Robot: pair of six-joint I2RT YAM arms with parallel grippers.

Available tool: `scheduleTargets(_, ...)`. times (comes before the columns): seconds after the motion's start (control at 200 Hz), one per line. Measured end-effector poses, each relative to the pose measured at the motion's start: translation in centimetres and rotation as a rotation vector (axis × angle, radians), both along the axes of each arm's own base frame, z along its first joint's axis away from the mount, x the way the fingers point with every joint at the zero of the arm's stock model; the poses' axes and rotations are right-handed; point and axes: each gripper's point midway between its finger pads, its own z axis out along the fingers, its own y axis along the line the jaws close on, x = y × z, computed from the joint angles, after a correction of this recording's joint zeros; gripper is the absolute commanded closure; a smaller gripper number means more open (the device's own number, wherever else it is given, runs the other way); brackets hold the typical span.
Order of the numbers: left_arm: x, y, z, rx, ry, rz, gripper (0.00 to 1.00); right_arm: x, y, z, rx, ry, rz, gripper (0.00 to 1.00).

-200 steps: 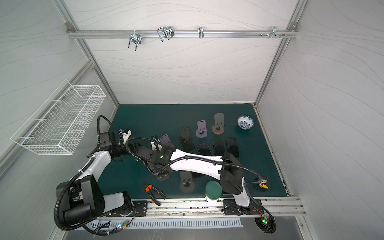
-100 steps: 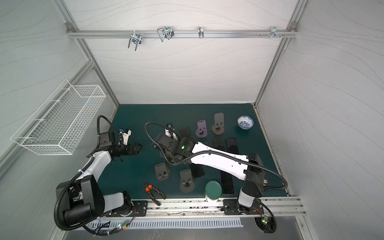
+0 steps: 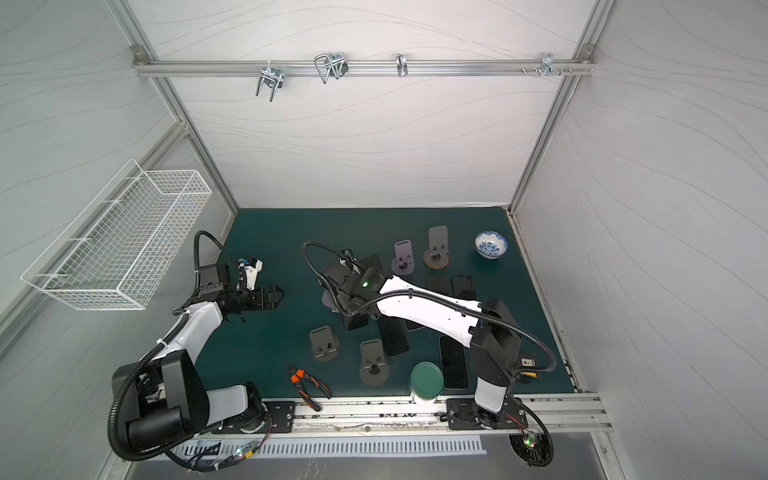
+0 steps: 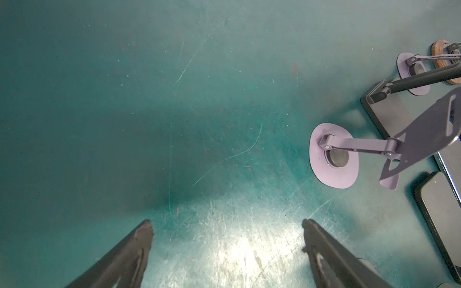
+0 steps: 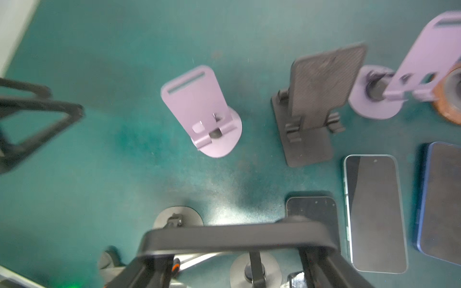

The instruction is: Remove the phone from the phone stand

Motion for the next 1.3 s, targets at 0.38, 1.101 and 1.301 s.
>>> scheduleTargets(0.38, 0.0, 0.0, 0.0, 0.0, 0.0, 0.001, 0.05, -0.6, 0.6, -4.8, -0.064, 0.111, 0.025, 0.51)
scheduleTargets(1.101, 0.0, 0.1, 0.0, 0.0, 0.001, 0.001, 0.06, -2.8, -0.2, -10.0, -0.148, 0.259, 0.046, 0.51)
scheduleTargets(1.301, 0.0, 0.0, 0.0, -0.001, 0.001, 0.001, 0.06, -2.8, -0.5, -11.5, -0.18, 0.277, 0.041, 0.51)
